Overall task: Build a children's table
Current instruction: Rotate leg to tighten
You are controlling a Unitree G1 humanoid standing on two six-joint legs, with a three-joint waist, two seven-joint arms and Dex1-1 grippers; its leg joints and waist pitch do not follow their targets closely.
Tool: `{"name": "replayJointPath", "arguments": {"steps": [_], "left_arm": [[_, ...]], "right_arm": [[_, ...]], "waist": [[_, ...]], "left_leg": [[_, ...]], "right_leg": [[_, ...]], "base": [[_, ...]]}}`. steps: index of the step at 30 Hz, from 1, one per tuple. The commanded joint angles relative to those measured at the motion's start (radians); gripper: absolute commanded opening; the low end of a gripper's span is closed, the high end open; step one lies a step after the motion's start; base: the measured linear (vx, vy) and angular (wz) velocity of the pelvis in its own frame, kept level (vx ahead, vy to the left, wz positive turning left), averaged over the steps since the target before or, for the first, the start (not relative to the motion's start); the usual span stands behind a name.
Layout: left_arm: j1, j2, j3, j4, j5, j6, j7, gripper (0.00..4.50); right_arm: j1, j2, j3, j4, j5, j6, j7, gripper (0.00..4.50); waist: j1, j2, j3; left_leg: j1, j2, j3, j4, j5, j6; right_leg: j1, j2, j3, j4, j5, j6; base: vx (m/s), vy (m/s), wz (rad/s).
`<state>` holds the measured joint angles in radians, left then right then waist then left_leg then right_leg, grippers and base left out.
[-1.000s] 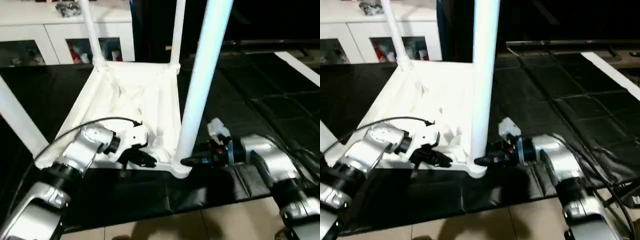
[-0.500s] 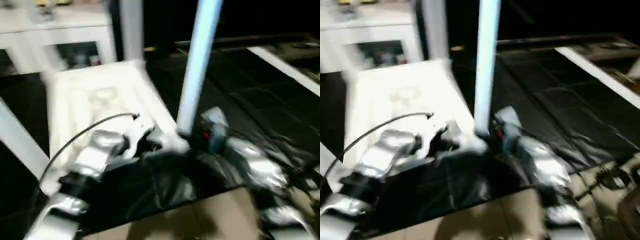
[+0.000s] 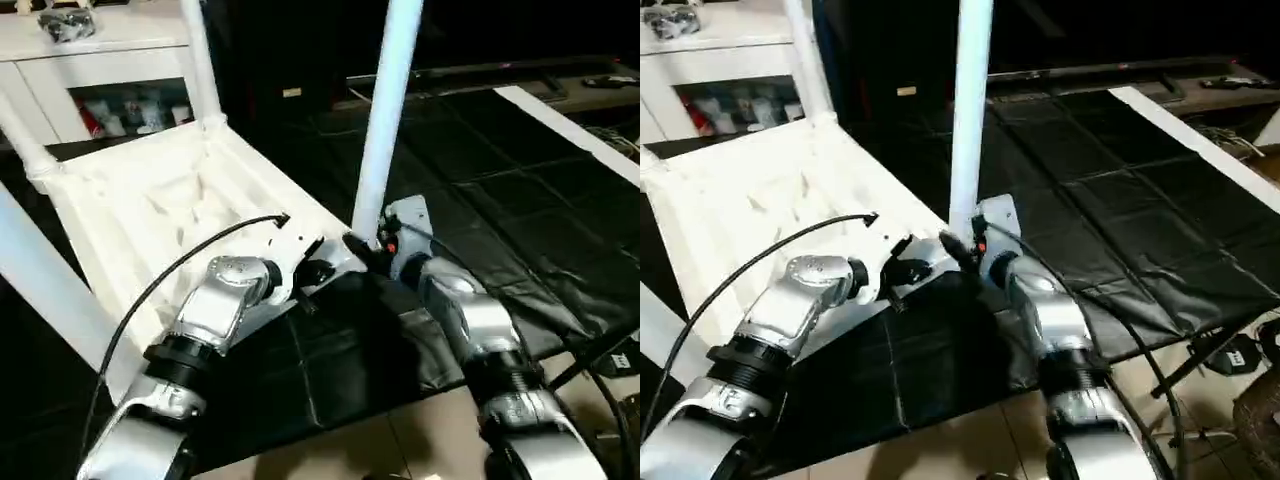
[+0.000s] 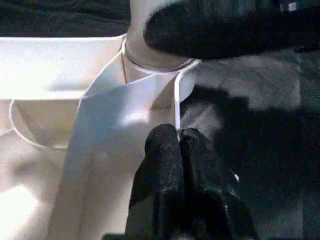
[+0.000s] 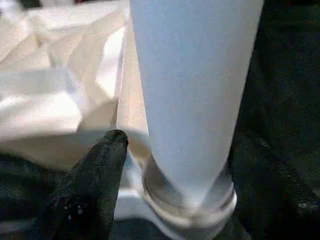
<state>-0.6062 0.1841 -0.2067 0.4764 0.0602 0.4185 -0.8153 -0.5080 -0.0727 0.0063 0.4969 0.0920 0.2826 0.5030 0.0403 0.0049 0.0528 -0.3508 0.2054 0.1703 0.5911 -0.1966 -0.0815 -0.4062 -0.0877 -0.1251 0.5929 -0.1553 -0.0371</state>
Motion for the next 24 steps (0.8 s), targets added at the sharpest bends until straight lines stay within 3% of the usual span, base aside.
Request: {"name": "replayJointPath", "arguments": {"steps": [1,4,6,10,14,18,22,24], "left_arm": [[-0.035,0.002,-0.021,-0.035,-0.026,-0.046,-0.050,0.00],[-0.030,0.039,-0.026,-0.031,-0.028,-0.064,-0.101,0.00],[-0.027,0.060,-0.028,-0.029,-0.030,-0.079,-0.132,0.00],[-0.031,0.122,-0.048,-0.007,-0.030,-0.132,-0.222,0.00],[-0.033,0.192,-0.081,0.025,-0.015,-0.218,-0.324,0.00],[-0.042,0.245,-0.100,0.095,0.000,-0.387,-0.395,0.00],[-0.034,0.259,-0.092,0.110,-0.023,-0.438,-0.449,0.00],[-0.032,0.270,-0.086,0.127,-0.040,-0.467,-0.484,0.00]], "right_arm": [[0.039,-0.004,0.043,-0.037,0.024,0.042,0.061,3.61],[0.106,-0.071,0.036,-0.131,0.044,0.056,0.131,3.92],[0.139,-0.109,0.034,-0.179,0.057,0.060,0.180,4.06],[0.206,-0.197,0.007,-0.277,0.103,0.066,0.267,4.43],[0.262,-0.262,-0.028,-0.346,0.130,0.089,0.307,4.48],[0.325,-0.281,-0.062,-0.408,0.168,0.094,0.310,4.48],[0.346,-0.274,-0.067,-0.423,0.172,0.070,0.296,4.48],[0.359,-0.256,-0.071,-0.440,0.174,0.063,0.267,4.48]], "waist": [[0.006,0.012,-0.071],[0.015,0.016,-0.069],[0.023,0.013,-0.069],[0.029,0.014,-0.068],[0.036,0.012,-0.067],[0.048,0.008,-0.065],[0.050,0.010,-0.065],[0.050,0.008,-0.066]], "left_leg": [[0.000,0.023,-0.005,-0.064,-0.171,0.053],[0.001,0.021,-0.005,-0.065,-0.192,0.052],[0.003,0.021,-0.003,-0.064,-0.190,0.057],[-0.001,0.022,-0.006,-0.066,-0.182,0.057],[0.000,0.023,-0.007,-0.067,-0.183,0.057],[0.003,0.023,-0.005,-0.069,-0.191,0.053],[0.010,0.026,-0.004,-0.070,-0.206,0.034],[0.006,0.027,-0.004,-0.071,-0.199,0.031]], "right_leg": [[0.064,-0.061,0.059,-0.076,-0.256,-0.166],[0.065,-0.060,0.058,-0.083,-0.284,-0.149],[0.064,-0.060,0.059,-0.083,-0.286,-0.144],[0.065,-0.061,0.058,-0.081,-0.291,-0.142],[0.064,-0.062,0.059,-0.082,-0.307,-0.132],[0.060,-0.063,0.061,-0.085,-0.329,-0.121],[0.054,-0.067,0.062,-0.087,-0.352,-0.120],[0.056,-0.067,0.062,-0.082,-0.329,-0.128]], "base": [[0.000,0.000,0.00],[0.000,0.000,0.00],[0.000,0.000,0.00],[0.000,0.000,0.00],[0.000,0.000,0.00],[0.000,0.000,0.00],[0.000,0.000,0.00],[0.000,0.000,0.00]]}}
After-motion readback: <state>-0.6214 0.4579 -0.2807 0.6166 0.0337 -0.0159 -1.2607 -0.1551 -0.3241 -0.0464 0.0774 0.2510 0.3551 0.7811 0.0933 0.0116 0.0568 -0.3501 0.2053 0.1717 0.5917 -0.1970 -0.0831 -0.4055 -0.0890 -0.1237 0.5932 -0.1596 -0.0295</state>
